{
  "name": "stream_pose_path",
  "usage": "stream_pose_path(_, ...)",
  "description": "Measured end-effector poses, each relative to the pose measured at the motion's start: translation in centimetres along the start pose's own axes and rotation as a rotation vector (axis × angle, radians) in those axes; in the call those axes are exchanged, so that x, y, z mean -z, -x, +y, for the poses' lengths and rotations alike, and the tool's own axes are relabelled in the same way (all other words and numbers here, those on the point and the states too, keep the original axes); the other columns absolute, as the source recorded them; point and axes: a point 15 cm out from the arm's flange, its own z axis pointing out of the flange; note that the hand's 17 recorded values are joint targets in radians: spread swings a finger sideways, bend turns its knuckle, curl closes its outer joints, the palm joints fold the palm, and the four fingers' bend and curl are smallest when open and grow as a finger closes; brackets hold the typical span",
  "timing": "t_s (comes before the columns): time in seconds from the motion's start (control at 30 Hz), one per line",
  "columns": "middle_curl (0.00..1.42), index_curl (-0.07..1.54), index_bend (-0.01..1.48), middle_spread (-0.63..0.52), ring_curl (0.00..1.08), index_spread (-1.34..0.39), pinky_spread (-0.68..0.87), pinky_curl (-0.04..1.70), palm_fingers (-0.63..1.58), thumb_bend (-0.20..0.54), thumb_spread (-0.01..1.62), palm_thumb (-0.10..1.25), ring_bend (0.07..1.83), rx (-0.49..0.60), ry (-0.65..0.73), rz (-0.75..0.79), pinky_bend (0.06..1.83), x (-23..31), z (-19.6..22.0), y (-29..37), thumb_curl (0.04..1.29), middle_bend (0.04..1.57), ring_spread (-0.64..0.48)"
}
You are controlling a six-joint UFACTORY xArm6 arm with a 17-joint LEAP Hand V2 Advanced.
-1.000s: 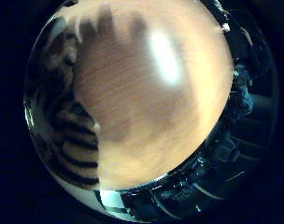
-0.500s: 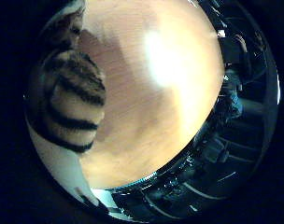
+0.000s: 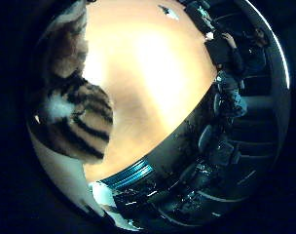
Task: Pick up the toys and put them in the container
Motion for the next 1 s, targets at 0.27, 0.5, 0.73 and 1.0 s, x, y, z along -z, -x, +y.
stream_pose_path(0.27, 0.97, 1.06, 0.93, -0.20, 0.83, -0.35, -0.26, 1.07, 0.99, -0.015, 0.94, 1.09, 1.33, 0.141, -0.077, -0.099, 1.16, 10.0, 1.0, 9.5, 0.65, 1.25, -0.25)
stream_pose_path(0.5, 0.96, 1.08, 0.91, -0.19, 0.84, -0.34, -0.26, 1.09, 1.00, -0.015, 0.94, 1.09, 1.31, 0.293, -0.103, -0.175, 1.14, 14.5, 3.0, 19.5, 0.66, 1.25, -0.26)
stream_pose_path(0.73, 0.96, 1.09, 0.90, -0.19, 0.86, -0.34, -0.26, 1.12, 1.01, -0.014, 0.94, 1.09, 1.30, 0.442, -0.107, -0.253, 1.12, 17.4, 7.0, 28.7, 0.67, 1.24, -0.26)
stream_pose_path(1.0, 0.96, 1.10, 0.88, -0.19, 0.87, -0.35, -0.25, 1.15, 1.02, -0.015, 0.94, 1.09, 1.29, 0.570, -0.105, -0.319, 1.10, 18.4, 11.4, 36.7, 0.69, 1.23, -0.26)
